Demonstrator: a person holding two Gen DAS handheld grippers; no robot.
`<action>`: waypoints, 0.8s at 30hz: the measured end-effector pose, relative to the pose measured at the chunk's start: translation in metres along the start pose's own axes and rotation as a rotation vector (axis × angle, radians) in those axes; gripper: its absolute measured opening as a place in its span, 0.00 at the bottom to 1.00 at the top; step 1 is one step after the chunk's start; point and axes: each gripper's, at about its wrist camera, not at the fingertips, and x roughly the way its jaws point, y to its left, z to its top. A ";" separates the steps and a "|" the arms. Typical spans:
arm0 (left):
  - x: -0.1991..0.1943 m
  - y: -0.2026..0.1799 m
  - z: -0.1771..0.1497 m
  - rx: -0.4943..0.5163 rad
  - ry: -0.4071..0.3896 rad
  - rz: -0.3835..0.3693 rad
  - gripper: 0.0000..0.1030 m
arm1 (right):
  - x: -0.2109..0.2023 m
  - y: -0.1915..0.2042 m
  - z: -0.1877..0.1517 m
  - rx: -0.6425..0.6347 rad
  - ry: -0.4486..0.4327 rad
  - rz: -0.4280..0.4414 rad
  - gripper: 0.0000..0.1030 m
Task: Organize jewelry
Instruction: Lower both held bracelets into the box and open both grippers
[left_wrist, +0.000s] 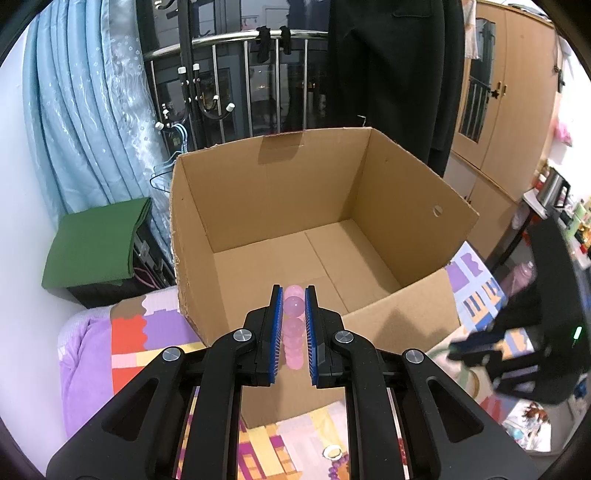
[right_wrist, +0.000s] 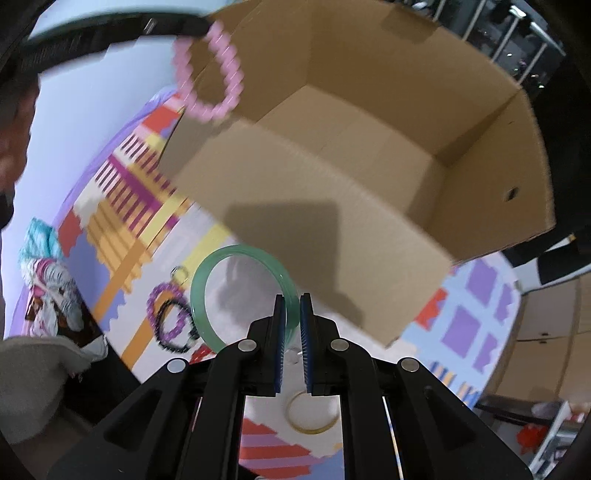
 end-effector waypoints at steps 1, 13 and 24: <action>0.001 0.000 0.000 -0.001 0.004 0.001 0.11 | -0.003 -0.003 0.003 0.003 -0.005 -0.010 0.07; 0.024 0.013 0.004 -0.021 0.036 0.028 0.11 | -0.032 -0.042 0.043 0.094 -0.111 -0.050 0.08; 0.039 0.022 0.017 -0.030 0.054 0.018 0.11 | -0.019 -0.075 0.063 0.207 -0.127 -0.070 0.08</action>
